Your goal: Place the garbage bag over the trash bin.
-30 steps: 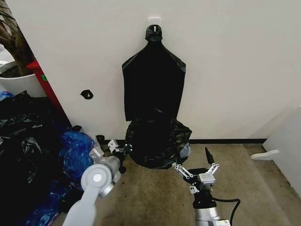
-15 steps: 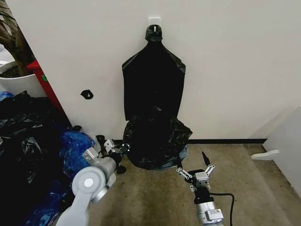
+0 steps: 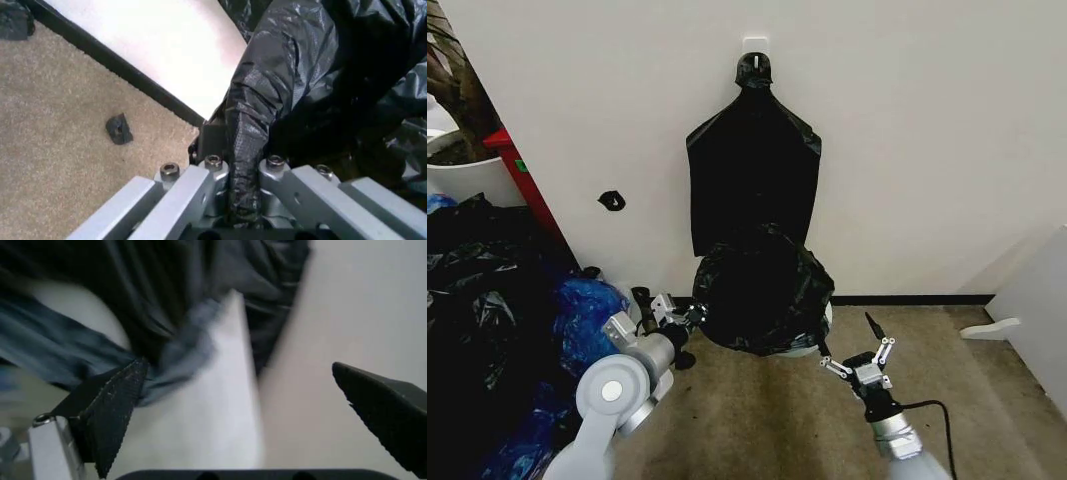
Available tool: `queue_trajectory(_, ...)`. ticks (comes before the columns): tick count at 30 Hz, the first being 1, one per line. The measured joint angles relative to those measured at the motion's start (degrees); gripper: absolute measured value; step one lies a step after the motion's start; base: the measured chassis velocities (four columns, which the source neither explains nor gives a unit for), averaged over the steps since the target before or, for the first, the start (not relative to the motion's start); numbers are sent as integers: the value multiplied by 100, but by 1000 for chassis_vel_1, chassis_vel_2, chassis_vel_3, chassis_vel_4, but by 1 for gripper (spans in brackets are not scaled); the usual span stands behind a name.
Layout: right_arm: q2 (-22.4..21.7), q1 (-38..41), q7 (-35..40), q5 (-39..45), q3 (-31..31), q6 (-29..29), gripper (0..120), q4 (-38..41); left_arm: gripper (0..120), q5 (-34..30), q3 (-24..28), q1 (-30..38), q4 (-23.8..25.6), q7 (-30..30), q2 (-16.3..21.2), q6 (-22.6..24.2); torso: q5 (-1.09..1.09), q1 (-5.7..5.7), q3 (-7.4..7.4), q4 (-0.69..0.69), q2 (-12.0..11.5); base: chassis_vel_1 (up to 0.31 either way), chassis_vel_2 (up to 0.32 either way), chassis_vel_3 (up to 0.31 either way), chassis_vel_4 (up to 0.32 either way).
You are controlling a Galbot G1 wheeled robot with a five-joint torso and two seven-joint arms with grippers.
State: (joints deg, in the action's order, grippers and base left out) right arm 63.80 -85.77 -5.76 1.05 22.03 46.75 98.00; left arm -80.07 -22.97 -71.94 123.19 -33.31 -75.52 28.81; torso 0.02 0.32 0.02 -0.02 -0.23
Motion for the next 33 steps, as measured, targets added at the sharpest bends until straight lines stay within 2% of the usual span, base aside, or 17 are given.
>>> queue_trajectory(1,-53,-29,-820,828,71,38,100,6,1,32,16,3,-27,26,1,-16,0,0,0,0,0,0,0,0,0)
queue_trajectory(2,-53,-29,-820,828,71,38,100,6,1,32,16,3,-27,26,1,-16,0,0,0,0,0,0,0,0,0)
queue_trajectory(6,-159,18,-3327,3335,381,77,100,41,1,201,117,8,-93,154,13,-100,0,0,0,0,0,0,0,0,0)
queue_trajectory(7,-162,24,-3454,3459,406,63,100,47,1,221,129,7,-99,168,15,-109,0,0,0,0,0,0,0,0,0)
queue_trajectory(8,-198,42,-4199,4313,551,-135,100,183,1,361,217,-1,-123,250,50,-174,0,0,0,0,0,0,0,0,0)
queue_trajectory(9,-198,42,-4199,4313,551,-135,100,183,1,361,217,-1,-123,250,50,-174,0,0,0,0,0,0,0,0,0)
queue_trajectory(12,-267,18,-4715,5515,725,-643,100,713,1,643,436,-42,-139,437,183,-290,-2,0,0,-1,0,0,0,0,0)
queue_trajectory(14,-324,90,-4244,6012,828,-893,100,1118,1,1105,627,-91,-137,691,392,-433,-3,0,0,-1,0,0,0,0,0)
queue_trajectory(16,-395,211,-3729,6180,889,-1044,100,1254,1,1778,722,-136,-192,1053,606,-726,-3,0,0,-2,0,0,0,0,0)
queue_trajectory(17,-395,211,-3729,6180,889,-1044,100,1254,1,1778,722,-136,-192,1053,606,-726,-3,0,0,-2,0,0,0,0,0)
queue_trajectory(19,-514,402,-3884,6432,986,-1262,100,1160,1,2631,802,-148,-363,1671,921,-1188,-1,0,0,1,0,0,0,0,0)
queue_trajectory(22,-753,590,-4263,6093,1034,-1479,100,825,1,3610,950,-41,-843,3129,1374,-2413,-1,0,0,2,0,0,0,0,0)
queue_trajectory(24,-835,622,-4150,5809,953,-1478,100,732,1,3815,985,27,-1088,3732,1502,-2923,-3,0,0,-3,0,0,0,0,0)
queue_trajectory(25,-928,679,-3902,5453,822,-1446,100,615,1,3943,995,101,-1352,4349,1572,-3360,1,0,0,-2,0,0,0,0,0)
queue_trajectory(26,-928,679,-3902,5453,822,-1446,100,615,1,3943,995,101,-1352,4349,1572,-3360,1,0,0,-2,0,0,0,0,0)
queue_trajectory(28,-1070,812,-3549,5007,631,-1406,100,453,1,4114,977,179,-1773,5290,1580,-3808,-2,0,1,0,0,0,0,0,0)
queue_trajectory(33,-1186,1005,-3227,4354,300,-1382,100,354,1,4447,932,181,-2131,6001,1524,-4248,-2,0,0,1,0,0,0,0,0)
